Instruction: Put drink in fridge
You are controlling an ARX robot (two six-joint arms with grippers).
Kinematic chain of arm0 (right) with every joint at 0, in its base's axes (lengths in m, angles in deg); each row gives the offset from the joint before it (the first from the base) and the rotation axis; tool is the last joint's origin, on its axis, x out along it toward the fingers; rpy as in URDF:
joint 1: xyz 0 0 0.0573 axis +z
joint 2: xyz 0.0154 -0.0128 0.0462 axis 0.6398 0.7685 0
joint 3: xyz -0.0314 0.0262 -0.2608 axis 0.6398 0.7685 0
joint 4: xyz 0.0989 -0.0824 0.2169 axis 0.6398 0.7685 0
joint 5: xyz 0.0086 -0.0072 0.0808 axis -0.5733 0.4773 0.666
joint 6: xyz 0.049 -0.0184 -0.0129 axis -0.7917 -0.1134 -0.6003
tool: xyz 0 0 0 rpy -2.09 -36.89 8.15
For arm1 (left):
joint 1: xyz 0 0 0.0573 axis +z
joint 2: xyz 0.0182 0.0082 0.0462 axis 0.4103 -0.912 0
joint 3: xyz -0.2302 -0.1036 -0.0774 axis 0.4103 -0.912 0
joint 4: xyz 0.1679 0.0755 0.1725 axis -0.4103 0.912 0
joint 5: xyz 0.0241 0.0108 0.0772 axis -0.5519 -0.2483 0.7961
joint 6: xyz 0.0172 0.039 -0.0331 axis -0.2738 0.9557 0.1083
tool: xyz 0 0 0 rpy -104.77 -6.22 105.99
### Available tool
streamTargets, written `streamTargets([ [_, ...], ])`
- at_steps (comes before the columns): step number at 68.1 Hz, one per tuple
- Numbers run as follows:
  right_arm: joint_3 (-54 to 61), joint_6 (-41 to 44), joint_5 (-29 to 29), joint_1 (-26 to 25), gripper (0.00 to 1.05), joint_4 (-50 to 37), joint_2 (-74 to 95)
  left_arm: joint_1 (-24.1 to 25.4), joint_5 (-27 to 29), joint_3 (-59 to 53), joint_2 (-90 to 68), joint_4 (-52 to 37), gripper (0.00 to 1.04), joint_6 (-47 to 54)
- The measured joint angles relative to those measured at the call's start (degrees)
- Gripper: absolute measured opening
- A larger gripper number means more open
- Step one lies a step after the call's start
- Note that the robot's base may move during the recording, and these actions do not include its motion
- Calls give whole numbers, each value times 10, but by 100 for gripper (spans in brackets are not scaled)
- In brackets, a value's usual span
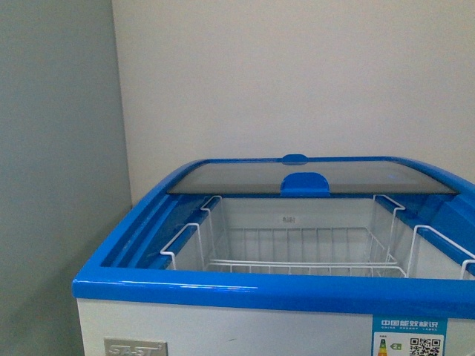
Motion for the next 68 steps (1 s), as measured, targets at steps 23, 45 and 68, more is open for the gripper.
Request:
streamTargets([
  [23, 0, 0, 0, 0, 95, 0, 0, 0, 0, 0, 0, 0, 97, 0],
  [45, 0, 0, 0, 0, 98, 0, 0, 0, 0, 0, 0, 0, 97, 0],
  [68, 0, 0, 0, 0, 98, 0, 0, 0, 0, 0, 0, 0, 97, 0],
])
